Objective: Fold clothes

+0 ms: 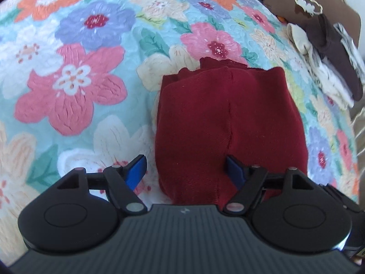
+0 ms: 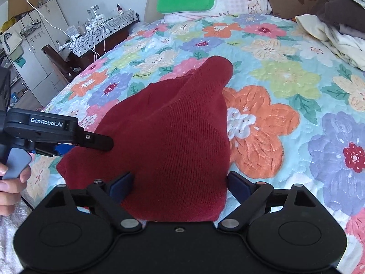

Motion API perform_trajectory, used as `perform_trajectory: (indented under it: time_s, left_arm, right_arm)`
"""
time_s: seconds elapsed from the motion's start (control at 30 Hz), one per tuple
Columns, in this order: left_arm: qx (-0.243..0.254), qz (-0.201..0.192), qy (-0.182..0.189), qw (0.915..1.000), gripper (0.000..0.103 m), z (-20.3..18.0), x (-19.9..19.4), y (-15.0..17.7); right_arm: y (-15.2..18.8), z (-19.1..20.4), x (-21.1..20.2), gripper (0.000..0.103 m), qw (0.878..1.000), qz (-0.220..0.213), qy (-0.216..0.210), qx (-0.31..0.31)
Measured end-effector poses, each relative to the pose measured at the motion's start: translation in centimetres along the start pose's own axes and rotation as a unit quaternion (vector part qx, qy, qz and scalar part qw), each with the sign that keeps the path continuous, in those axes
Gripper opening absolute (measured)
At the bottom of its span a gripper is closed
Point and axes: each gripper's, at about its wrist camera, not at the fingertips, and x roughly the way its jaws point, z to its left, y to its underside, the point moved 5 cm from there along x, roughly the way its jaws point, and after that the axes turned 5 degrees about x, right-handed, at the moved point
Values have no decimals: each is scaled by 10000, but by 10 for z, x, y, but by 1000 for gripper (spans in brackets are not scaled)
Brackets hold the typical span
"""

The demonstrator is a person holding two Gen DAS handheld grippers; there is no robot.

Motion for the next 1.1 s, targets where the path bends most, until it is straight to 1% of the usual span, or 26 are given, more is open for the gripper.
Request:
perform_trajectory:
  time_s: [0.03, 0.1, 0.17, 0.23, 0.3, 0.37, 0.43, 0.47, 0.53, 0.6, 0.63, 0.73, 0.77, 0.8, 0.9, 0.93, 0.97, 1.0, 1.03, 1.07, 1.1]
  left_arm:
    - [-114, 49, 101, 9999, 75, 3, 1, 0]
    - [-284, 211, 477, 9982, 75, 6, 3, -1]
    - [-463, 319, 1097, 9924, 75, 10, 3, -13]
    - [-389, 298, 1076, 9930, 75, 16, 1, -27]
    - [-310, 299, 1046, 9936, 75, 22, 1, -39]
    - [-204, 523, 942, 9940, 75, 28, 14, -37]
    - [-396, 757, 1117, 9901, 75, 33, 30, -26]
    - [-659, 842, 1280, 9860, 76, 37, 37, -21]
    - [-935, 844, 1460, 9812, 77, 39, 41, -19]
    - [-1148, 816, 1486, 9788, 70, 37, 46, -23]
    - [-1109, 819, 1533, 9785, 67, 33, 50, -25]
    - [-625, 716, 1501, 9841, 65, 19, 59, -28]
    - [-588, 685, 1532, 9841, 65, 18, 60, -29]
    - [-626, 669, 1599, 9829, 65, 20, 60, -30]
    - [-898, 667, 1754, 9781, 66, 27, 64, -32]
    - [-1013, 666, 1802, 9761, 68, 29, 65, -32]
    - [-1089, 662, 1861, 9742, 72, 29, 65, -32]
    - [-1023, 649, 1878, 9747, 73, 27, 65, -33]
    - [-796, 595, 1852, 9777, 70, 22, 63, -33]
    - [-579, 529, 1844, 9797, 60, 17, 60, -34]
    - [-407, 406, 1923, 9796, 47, 10, 55, -34]
  right_arm:
    - [-3, -1, -5, 93, 10000, -14, -49, -20]
    - [-9, -4, -14, 93, 9999, -1, -149, -65]
    - [-16, -8, -21, 93, 9996, 32, -254, -82]
    - [-22, -18, -23, 93, 9988, 104, -484, 55]
    - [-26, -30, -20, 93, 9965, 276, -713, 345]
    - [-27, -44, -11, 93, 9928, 439, -821, 758]
    - [-27, -57, -1, 93, 9869, 614, -946, 1153]
    - [-25, -61, 3, 93, 9829, 665, -1060, 1348]
    - [-23, -65, 12, 93, 9765, 660, -1263, 1617]
    - [-18, -64, 23, 93, 9715, 717, -1432, 1748]
    - [-16, -62, 29, 93, 9688, 745, -1516, 1812]
    - [-15, -57, 46, 93, 9631, 793, -1669, 1955]
    - [-16, -53, 49, 94, 9635, 744, -1688, 1941]
    - [-17, -50, 51, 94, 9666, 667, -1641, 1852]
    - [-20, -41, 54, 80, 9752, 466, -1502, 1559]
    - [-20, -39, 53, 76, 9771, 441, -1470, 1476]
    - [-22, -39, 51, 73, 9789, 406, -1435, 1397]
    - [-23, -39, 48, 69, 9805, 360, -1411, 1323]
    - [-25, -36, 45, 66, 9823, 291, -1369, 1243]
    - [-26, -34, 42, 64, 9840, 240, -1320, 1171]
    - [-28, -32, 38, 61, 9865, 181, -1233, 1064]
